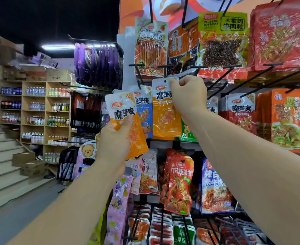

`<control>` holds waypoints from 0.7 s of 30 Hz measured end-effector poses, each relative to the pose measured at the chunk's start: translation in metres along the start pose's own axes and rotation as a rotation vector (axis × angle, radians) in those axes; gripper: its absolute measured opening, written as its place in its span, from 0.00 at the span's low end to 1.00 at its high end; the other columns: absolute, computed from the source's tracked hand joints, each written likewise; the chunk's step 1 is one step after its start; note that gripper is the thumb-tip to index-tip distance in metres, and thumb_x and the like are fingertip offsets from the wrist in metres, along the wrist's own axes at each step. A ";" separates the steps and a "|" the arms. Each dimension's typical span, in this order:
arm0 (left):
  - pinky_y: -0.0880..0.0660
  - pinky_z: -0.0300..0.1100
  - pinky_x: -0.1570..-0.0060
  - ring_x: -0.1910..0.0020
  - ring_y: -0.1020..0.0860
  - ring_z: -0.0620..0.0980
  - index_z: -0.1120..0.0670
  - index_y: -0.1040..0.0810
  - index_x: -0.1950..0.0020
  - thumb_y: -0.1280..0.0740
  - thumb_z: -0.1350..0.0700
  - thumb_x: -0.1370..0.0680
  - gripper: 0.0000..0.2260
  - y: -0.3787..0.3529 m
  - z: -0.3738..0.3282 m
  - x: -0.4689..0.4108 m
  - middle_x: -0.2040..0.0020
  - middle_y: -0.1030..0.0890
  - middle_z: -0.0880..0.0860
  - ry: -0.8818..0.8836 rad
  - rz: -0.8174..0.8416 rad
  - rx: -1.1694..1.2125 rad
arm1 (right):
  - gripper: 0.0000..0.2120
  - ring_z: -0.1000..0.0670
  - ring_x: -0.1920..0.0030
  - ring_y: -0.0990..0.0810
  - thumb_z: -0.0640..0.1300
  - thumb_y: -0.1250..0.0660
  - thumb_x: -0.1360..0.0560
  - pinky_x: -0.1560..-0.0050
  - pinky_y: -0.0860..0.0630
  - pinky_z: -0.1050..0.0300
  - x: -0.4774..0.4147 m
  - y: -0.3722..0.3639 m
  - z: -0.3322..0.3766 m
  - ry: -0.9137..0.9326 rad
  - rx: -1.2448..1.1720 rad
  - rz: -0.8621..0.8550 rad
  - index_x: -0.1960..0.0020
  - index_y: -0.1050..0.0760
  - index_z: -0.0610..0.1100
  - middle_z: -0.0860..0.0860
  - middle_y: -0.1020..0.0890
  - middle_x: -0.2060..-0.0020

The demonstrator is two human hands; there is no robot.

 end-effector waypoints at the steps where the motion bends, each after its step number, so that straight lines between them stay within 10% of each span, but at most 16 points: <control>1: 0.17 0.64 0.48 0.49 0.13 0.62 0.49 0.19 0.43 0.34 0.49 0.15 0.07 0.000 0.000 0.001 0.51 0.12 0.59 0.001 -0.004 0.002 | 0.22 0.47 0.69 0.38 0.50 0.31 0.20 0.67 0.39 0.54 -0.001 0.000 0.000 -0.007 -0.009 0.001 0.69 0.34 0.45 0.47 0.35 0.73; 7: 0.14 0.53 0.60 0.56 0.12 0.57 0.51 0.20 0.40 0.35 0.51 0.15 0.08 -0.001 0.000 0.001 0.54 0.12 0.59 0.001 0.014 0.008 | 0.20 0.49 0.72 0.33 0.51 0.31 0.19 0.69 0.37 0.57 -0.006 -0.007 -0.011 -0.054 0.034 0.011 0.66 0.32 0.44 0.49 0.29 0.72; 10: 0.17 0.63 0.56 0.55 0.14 0.60 0.52 0.19 0.43 0.33 0.48 0.16 0.09 0.001 0.001 0.000 0.52 0.14 0.65 -0.012 0.003 -0.012 | 0.18 0.52 0.71 0.33 0.50 0.32 0.18 0.70 0.38 0.55 -0.004 -0.013 -0.020 -0.028 0.160 0.058 0.62 0.30 0.43 0.49 0.28 0.69; 14: 0.14 0.55 0.57 0.54 0.12 0.58 0.52 0.20 0.43 0.36 0.51 0.15 0.07 -0.001 0.000 0.001 0.55 0.12 0.59 -0.005 0.022 0.013 | 0.17 0.50 0.56 0.26 0.47 0.28 0.20 0.57 0.31 0.56 0.007 -0.014 -0.020 0.093 0.242 0.107 0.35 0.28 0.45 0.50 0.23 0.52; 21: 0.15 0.49 0.64 0.55 0.12 0.58 0.54 0.20 0.39 0.36 0.52 0.14 0.09 -0.001 -0.001 0.003 0.54 0.12 0.60 0.011 0.019 0.043 | 0.25 0.39 0.26 0.36 0.57 0.24 0.26 0.29 0.36 0.44 0.039 -0.023 -0.015 0.569 0.887 0.229 0.32 0.23 0.53 0.45 0.35 0.25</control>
Point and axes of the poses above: each hand's wrist, its own x-axis away from the middle knuckle, its own y-axis out of the back of the hand, z = x × y, the point moved 8 cm from there along -x, towards the middle knuckle
